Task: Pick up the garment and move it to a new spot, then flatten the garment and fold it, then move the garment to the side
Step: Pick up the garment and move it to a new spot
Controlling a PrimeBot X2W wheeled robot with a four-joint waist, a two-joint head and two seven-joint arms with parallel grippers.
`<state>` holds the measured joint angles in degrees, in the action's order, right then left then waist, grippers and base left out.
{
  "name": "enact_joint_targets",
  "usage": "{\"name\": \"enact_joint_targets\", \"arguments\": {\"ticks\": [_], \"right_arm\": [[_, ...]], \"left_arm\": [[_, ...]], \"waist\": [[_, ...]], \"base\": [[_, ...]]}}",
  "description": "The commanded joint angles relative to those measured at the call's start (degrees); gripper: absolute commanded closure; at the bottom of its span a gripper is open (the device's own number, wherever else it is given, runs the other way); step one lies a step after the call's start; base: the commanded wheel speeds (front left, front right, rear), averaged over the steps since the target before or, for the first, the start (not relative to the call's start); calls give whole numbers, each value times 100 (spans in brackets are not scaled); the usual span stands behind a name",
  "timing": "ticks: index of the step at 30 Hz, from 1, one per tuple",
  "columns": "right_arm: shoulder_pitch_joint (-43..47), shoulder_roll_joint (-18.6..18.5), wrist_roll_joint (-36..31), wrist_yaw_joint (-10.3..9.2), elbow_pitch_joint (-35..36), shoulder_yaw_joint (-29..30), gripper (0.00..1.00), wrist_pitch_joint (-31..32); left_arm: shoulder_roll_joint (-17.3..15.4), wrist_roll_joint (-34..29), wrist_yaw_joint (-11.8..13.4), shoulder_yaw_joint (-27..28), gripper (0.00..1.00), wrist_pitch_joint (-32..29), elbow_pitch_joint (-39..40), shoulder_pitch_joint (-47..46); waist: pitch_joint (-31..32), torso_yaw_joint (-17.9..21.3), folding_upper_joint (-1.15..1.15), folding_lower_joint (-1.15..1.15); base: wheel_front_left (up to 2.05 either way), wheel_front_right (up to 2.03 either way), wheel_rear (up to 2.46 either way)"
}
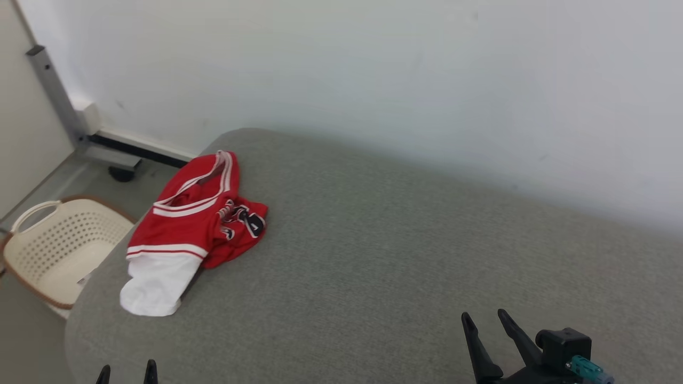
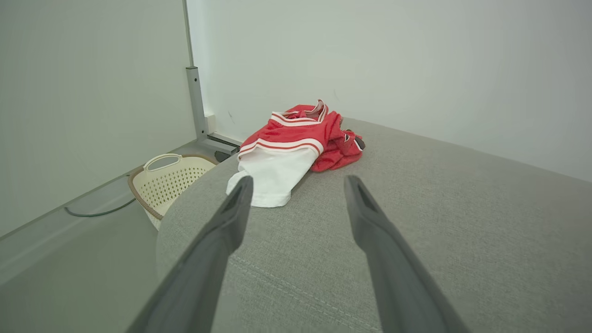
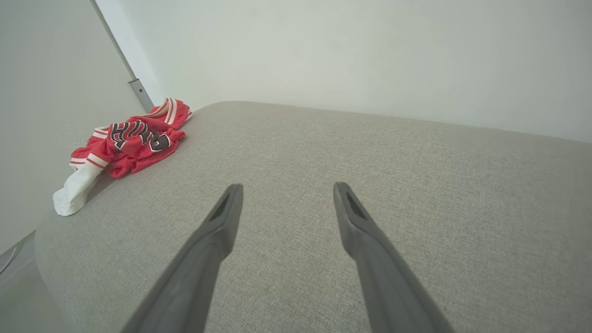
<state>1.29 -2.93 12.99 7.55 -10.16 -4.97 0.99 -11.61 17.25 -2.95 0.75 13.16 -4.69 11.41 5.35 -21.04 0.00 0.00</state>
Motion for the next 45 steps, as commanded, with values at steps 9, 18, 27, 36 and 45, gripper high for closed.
{"name": "enact_joint_targets", "arguments": {"ticks": [9, 18, 27, 36, 45], "right_arm": [[-37, 7, 15, -14, -74, -50, 0, -46], [-13, 7, -44, -14, -16, -52, 0, 21], [-240, -88, -301, -14, 444, -75, 0, 330], [-781, -676, -481, -14, 1424, -502, 0, 1050], [-724, -1182, -477, -14, 2375, -507, 0, 1602]], "left_arm": [[-63, 65, 69, 25, 0, -37, 105, 98], [-23, 128, 144, -25, 0, -130, 51, 9], [-195, 474, -89, -158, 0, -953, -440, -1417], [-492, 1127, -390, -284, 0, -1771, -2204, -4060], [-788, 1282, -350, -358, 0, -2594, -3562, -5403]], "waist": [[-25, -502, 0, 0], [-53, -541, 0, 0], [-671, -339, 0, 0], [-2094, 384, 0, 0], [-2953, 843, 0, 0]], "base": [[0, 0, 0], [0, 0, 0], [0, 0, 0], [0, 0, 0], [0, 0, 0]]}}
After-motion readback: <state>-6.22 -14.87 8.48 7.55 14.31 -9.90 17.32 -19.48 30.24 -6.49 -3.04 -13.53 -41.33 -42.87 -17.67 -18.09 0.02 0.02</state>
